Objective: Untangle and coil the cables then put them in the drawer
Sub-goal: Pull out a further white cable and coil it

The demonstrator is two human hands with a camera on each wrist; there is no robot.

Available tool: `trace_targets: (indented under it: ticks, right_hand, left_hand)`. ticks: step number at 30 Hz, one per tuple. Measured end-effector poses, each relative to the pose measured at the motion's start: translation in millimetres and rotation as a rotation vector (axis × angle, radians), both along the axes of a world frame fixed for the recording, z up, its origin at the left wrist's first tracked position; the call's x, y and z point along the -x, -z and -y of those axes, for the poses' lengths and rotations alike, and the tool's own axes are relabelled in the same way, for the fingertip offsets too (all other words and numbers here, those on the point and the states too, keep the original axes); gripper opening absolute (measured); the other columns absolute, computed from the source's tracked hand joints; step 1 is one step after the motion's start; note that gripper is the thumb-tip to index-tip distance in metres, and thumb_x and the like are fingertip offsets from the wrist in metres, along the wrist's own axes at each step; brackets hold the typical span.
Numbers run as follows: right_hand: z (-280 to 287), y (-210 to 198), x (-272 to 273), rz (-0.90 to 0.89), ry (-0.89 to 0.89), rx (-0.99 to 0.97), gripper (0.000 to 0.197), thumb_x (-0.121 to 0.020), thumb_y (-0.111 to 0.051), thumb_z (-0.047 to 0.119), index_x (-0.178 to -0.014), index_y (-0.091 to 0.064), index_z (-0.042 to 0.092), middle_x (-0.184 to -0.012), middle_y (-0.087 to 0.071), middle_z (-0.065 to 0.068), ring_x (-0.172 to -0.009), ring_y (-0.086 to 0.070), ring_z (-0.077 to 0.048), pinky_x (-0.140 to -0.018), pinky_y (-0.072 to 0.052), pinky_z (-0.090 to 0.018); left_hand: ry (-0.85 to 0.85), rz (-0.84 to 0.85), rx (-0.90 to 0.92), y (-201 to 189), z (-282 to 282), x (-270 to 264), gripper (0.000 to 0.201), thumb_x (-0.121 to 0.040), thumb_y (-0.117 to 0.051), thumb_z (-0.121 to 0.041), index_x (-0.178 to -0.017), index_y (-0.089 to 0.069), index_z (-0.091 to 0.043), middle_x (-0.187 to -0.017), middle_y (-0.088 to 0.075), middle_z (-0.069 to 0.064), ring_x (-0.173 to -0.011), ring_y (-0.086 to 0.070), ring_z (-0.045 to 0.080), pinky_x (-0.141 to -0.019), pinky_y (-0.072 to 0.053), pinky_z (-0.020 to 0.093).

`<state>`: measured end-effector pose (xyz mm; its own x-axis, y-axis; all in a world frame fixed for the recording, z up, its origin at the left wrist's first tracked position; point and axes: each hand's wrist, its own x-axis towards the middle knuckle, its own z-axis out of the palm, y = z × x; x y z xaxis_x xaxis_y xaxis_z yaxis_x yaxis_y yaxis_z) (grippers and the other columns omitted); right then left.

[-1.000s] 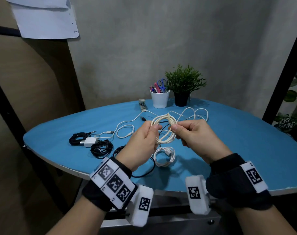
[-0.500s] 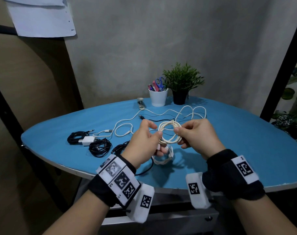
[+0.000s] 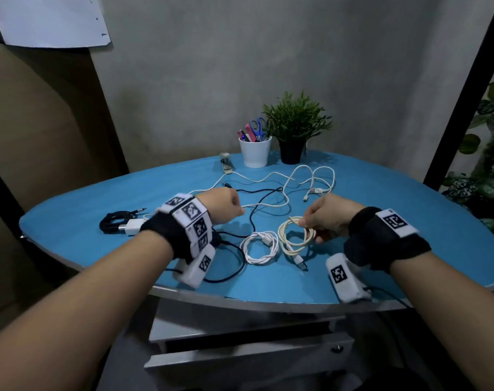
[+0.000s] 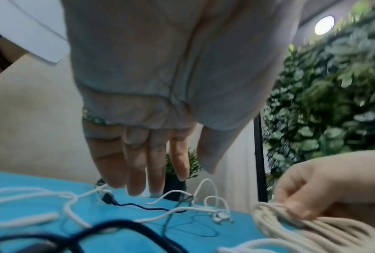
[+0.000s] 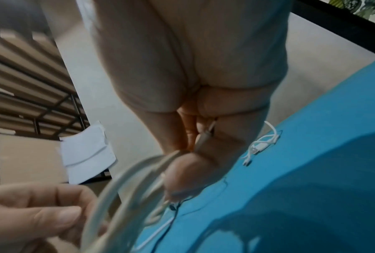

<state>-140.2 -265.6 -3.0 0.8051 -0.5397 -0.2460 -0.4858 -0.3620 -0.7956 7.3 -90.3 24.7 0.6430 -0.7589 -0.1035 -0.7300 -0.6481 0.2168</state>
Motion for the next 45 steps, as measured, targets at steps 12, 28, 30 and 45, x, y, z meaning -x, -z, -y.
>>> trace_targets:
  ticks: [12, 28, 30, 45]
  right_hand:
    - [9.5, -10.5, -16.8, -0.219, -0.127, 0.343, 0.024, -0.072, -0.08, 0.025, -0.077, -0.062, 0.011, -0.064, -0.063, -0.005, -0.062, -0.058, -0.022, -0.076, -0.055, -0.04]
    - [-10.1, -39.8, -20.8, 0.43, 0.025, 0.25, 0.049, -0.088, -0.059, 0.011, -0.127, -0.034, 0.026, -0.088, -0.063, -0.015, -0.085, -0.065, -0.031, -0.062, -0.05, -0.037]
    - [-25.6, -44.5, -19.3, 0.483, 0.003, 0.18, 0.026, -0.089, -0.051, 0.005, -0.111, -0.044, 0.017, -0.095, -0.065, -0.013, -0.092, -0.065, -0.028, -0.063, -0.048, -0.028]
    - [-42.0, -38.4, 21.5, 0.832, 0.022, -0.525, 0.021, -0.096, -0.048, 0.015, -0.076, -0.053, 0.01, -0.053, -0.058, -0.001, -0.063, -0.062, -0.017, -0.071, -0.047, -0.032]
  left_hand:
    - [0.014, 0.191, -0.486, 24.7, 20.8, -50.5, 0.025, -0.086, -0.062, -0.034, -0.094, -0.061, -0.01, -0.089, -0.059, 0.005, -0.079, -0.051, 0.021, -0.068, -0.04, 0.03]
    - [0.24, -0.298, 0.818, -37.8, 8.7, -8.6, 0.026, -0.098, -0.043, -0.013, -0.078, -0.059, -0.015, -0.073, -0.064, 0.002, -0.057, -0.06, 0.007, -0.058, -0.049, 0.019]
    - [0.27, -0.351, 0.907, -46.8, 5.4, 4.5, 0.028, -0.099, -0.039, -0.013, -0.077, -0.056, -0.014, -0.071, -0.065, 0.002, -0.053, -0.06, 0.007, -0.053, -0.048, 0.018]
    - [0.025, -0.525, 1.343, -42.8, -14.4, 17.4, 0.025, -0.098, -0.034, -0.001, -0.091, -0.051, -0.018, -0.079, -0.065, 0.01, -0.048, -0.059, 0.006, -0.044, -0.044, 0.015]
